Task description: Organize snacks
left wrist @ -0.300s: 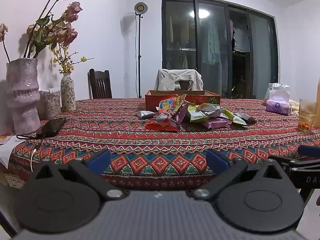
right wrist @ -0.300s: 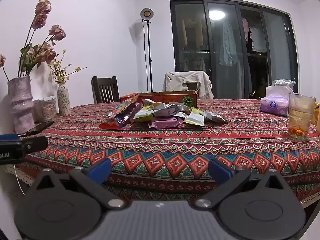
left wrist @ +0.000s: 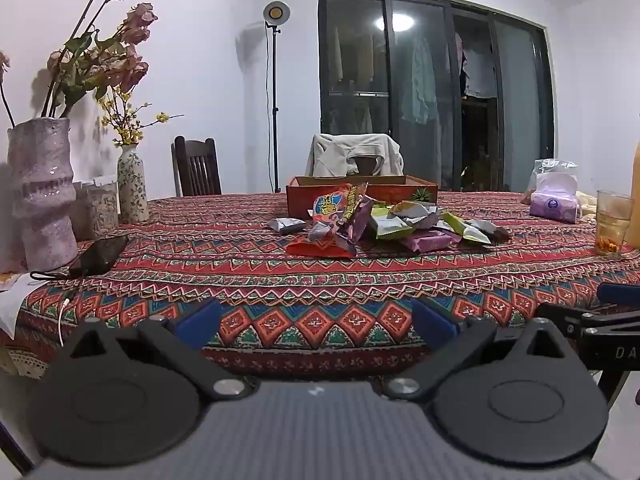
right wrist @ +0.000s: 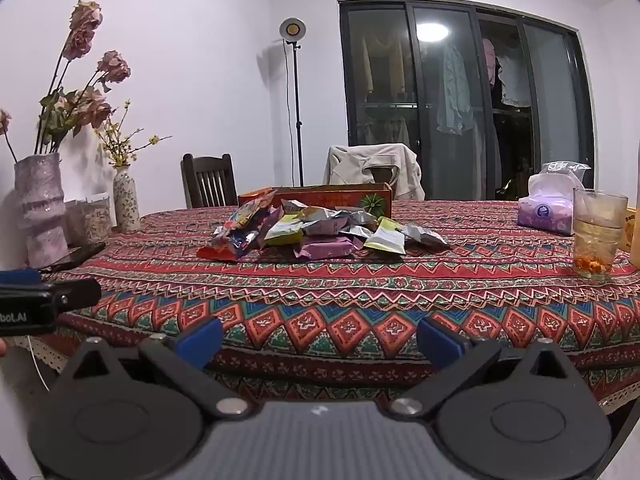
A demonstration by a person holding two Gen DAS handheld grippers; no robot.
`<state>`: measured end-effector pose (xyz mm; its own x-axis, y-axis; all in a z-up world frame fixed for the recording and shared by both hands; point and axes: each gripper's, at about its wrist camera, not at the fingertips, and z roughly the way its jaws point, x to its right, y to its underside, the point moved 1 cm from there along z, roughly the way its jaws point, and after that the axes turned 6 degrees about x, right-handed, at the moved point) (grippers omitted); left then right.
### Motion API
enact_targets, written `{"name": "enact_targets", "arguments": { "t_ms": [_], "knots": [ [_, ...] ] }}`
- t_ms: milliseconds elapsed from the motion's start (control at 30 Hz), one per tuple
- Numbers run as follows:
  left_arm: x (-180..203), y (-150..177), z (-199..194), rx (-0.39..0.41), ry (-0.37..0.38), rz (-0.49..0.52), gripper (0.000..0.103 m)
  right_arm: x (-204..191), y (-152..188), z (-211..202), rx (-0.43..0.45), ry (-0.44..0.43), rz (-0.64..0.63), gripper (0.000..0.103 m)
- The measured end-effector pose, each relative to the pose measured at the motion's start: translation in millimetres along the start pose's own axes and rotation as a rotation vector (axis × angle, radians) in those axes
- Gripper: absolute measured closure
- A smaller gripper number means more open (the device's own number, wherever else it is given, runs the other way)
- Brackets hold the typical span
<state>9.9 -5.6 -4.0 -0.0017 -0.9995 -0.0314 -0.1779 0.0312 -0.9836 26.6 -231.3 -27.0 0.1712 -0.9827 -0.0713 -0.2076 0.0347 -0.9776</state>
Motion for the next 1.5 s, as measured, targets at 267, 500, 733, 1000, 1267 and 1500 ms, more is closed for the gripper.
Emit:
{"name": "enact_targets", "arguments": {
  "t_ms": [267, 500, 733, 1000, 1267, 1500],
  "knots": [
    [0.1, -0.4, 0.7, 0.005, -0.005, 0.003, 0.000, -1.8, 1.7, 1.3, -0.015, -0.009, -0.007, 0.000],
    [1.5, 0.2, 0.0, 0.007, 0.002, 0.007, 0.000, -0.8, 2.2, 0.6, -0.011, -0.001, -0.002, 0.000],
    [1.9, 0.0, -0.3, 0.007, 0.003, 0.006, 0.000, -3.3, 1.8, 0.1, -0.009, -0.004, -0.010, 0.000],
    [1.3, 0.5, -0.1, 0.005, 0.005, 0.004, 0.000, -3.9, 2.8, -0.5, -0.007, -0.005, -0.008, 0.000],
    [1.3, 0.9, -0.3, 0.004, 0.005, 0.005, 0.000, -3.8, 2.9, -0.7, -0.008, -0.005, -0.007, 0.000],
    [1.5, 0.9, -0.1, 0.004, 0.005, 0.005, 0.000, -3.5, 3.0, -0.5, -0.008, -0.004, -0.008, 0.000]
  ]
}}
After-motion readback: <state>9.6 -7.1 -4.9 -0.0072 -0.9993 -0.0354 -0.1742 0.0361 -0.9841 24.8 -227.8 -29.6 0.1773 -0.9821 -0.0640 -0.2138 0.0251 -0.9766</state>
